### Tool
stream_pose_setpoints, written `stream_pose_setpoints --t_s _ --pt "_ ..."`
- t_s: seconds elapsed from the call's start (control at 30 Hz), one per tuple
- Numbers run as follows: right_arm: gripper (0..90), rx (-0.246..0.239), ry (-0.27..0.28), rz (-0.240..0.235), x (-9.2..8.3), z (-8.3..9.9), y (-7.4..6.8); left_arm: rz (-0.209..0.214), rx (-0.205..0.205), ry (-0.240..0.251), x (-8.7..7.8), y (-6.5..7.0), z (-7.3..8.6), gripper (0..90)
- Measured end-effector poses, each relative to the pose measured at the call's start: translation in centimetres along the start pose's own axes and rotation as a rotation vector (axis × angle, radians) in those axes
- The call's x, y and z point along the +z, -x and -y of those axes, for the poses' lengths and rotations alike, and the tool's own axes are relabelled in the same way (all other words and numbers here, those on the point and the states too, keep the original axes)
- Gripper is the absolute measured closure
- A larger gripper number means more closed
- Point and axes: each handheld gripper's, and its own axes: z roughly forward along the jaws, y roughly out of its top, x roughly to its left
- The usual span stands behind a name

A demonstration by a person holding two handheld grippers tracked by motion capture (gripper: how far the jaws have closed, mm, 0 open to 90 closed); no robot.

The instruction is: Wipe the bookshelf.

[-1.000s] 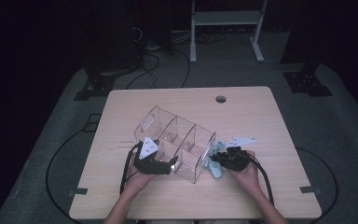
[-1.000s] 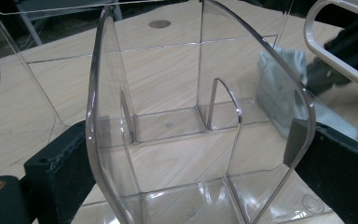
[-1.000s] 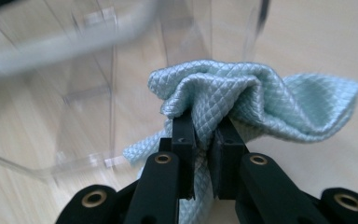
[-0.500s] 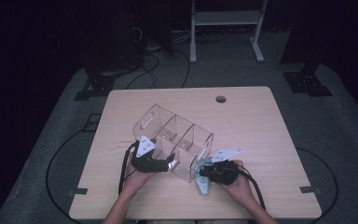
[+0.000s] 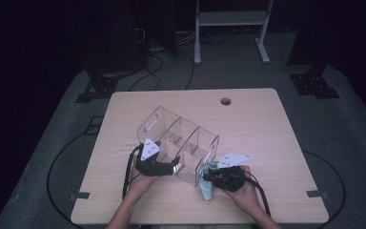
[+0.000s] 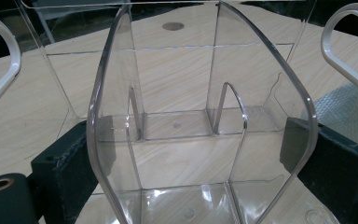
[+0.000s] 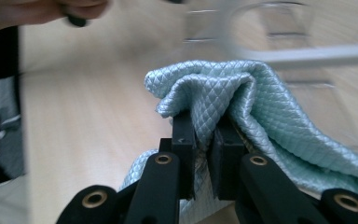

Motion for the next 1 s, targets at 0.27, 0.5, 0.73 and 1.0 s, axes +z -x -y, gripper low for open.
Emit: stream_pose_setpoints --t_s 0.27,0.5,0.73,1.0 --pt "81.8 -0.059 0.003 -0.040 -0.2 -0.4 -2.3 0.000 -0.002 0.002 0.1 0.1 0.0 6.2" --pt "81.8 -0.034 -0.003 -0.019 -0.6 -0.1 -1.3 0.046 -0.004 0.012 -0.1 0.1 0.1 5.7" --pt "81.8 -0.005 -0.001 -0.005 -1.3 0.1 0.0 0.077 0.007 0.016 -0.2 0.4 0.1 4.9" --pt "81.8 0.019 0.006 0.013 -1.5 0.3 1.0 0.115 -0.002 0.035 -0.6 0.2 0.1 4.8"
